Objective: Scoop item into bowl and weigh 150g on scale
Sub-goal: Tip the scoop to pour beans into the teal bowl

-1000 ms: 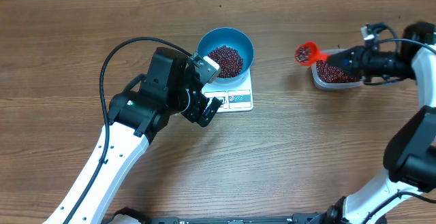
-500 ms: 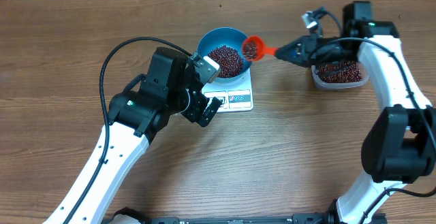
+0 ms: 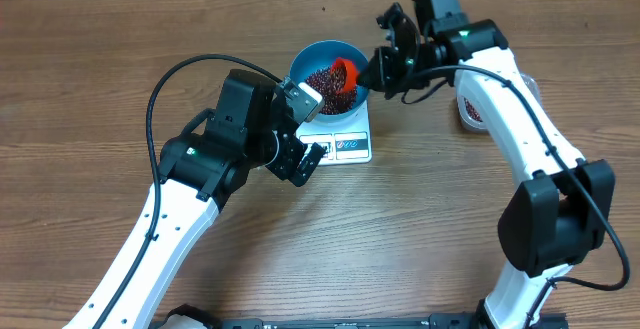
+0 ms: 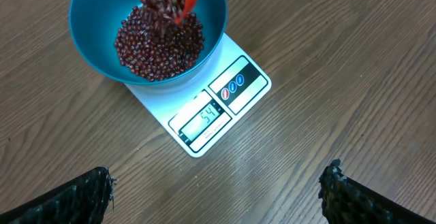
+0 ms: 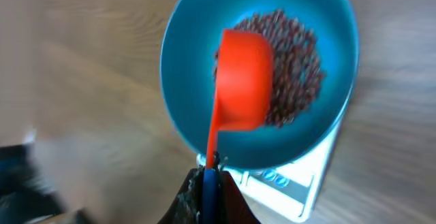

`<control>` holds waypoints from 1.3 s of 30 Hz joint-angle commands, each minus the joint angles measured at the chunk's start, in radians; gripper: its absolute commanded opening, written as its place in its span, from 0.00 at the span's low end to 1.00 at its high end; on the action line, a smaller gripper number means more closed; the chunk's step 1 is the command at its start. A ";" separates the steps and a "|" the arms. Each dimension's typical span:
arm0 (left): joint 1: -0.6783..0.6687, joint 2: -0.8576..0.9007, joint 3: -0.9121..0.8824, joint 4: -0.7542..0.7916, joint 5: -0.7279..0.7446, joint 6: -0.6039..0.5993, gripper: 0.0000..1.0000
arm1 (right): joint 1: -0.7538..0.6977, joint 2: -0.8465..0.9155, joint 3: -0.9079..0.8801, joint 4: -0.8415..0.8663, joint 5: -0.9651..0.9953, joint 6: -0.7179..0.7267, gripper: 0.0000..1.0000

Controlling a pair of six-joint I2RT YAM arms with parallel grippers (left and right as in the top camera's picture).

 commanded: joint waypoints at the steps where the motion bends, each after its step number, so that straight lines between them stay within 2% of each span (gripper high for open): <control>1: -0.002 -0.013 0.023 0.000 0.001 -0.014 0.99 | 0.080 -0.007 0.091 -0.020 0.323 0.006 0.04; 7: -0.002 -0.013 0.023 0.000 0.001 -0.014 1.00 | 0.210 -0.010 0.132 -0.033 0.633 -0.035 0.04; 13: -0.002 -0.013 0.023 0.000 0.001 -0.014 1.00 | 0.257 -0.010 0.132 -0.034 0.724 -0.046 0.04; 21: -0.002 -0.013 0.023 0.000 0.000 -0.014 0.99 | 0.252 -0.011 0.132 -0.038 0.639 -0.047 0.04; 31: -0.002 -0.013 0.023 0.000 0.000 -0.014 1.00 | 0.120 -0.091 0.132 -0.078 0.374 -0.047 0.04; 39: -0.002 -0.013 0.023 0.000 0.001 -0.014 1.00 | 0.098 -0.101 0.132 -0.072 0.294 -0.054 0.04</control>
